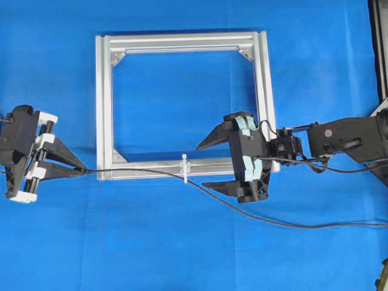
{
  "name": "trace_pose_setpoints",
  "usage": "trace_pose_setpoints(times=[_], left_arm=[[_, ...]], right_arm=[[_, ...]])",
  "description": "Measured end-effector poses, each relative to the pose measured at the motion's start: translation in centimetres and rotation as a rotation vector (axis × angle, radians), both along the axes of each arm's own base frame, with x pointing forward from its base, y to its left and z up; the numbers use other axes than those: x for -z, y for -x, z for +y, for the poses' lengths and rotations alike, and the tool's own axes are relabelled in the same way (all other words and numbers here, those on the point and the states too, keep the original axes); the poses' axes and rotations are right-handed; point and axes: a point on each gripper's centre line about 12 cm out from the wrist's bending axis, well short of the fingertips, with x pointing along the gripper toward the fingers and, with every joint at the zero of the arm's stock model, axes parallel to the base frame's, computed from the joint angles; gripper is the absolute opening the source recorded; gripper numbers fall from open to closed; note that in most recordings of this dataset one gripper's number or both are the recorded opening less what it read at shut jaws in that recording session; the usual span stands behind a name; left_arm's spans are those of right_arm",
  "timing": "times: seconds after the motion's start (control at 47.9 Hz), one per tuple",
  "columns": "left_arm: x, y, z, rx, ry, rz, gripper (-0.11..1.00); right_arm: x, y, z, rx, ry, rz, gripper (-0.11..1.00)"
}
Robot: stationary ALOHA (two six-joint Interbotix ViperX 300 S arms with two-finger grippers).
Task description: Insert the wire through the string loop located in the center.
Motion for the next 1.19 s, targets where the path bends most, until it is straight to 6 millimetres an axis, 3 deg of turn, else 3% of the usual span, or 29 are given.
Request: trace_pose_setpoints(times=[0.522,0.585,0.731,0.815,1.19], left_arm=[[1.2,-0.8,-0.4,0.03,-0.057,0.098,0.1],[1.1,-0.9,-0.4,0.025,-0.048,0.097,0.23],[1.1,-0.8,-0.4,0.029,-0.051,0.098,0.67],[1.1,-0.8,-0.4,0.029,-0.054,0.098,0.87],[0.3,-1.2,-0.1,0.013,-0.045,0.065,0.85]], right_arm=[[0.1,0.1,0.0,0.001,0.0,0.009,0.86],[0.1,0.1,0.0,0.001,0.0,0.009,0.86],[0.1,0.1,0.0,0.001,0.0,0.009,0.86],[0.1,0.1,0.0,0.001,0.0,0.011,0.86],[-0.4,0.3,0.0,0.001,-0.001,0.019,0.86]])
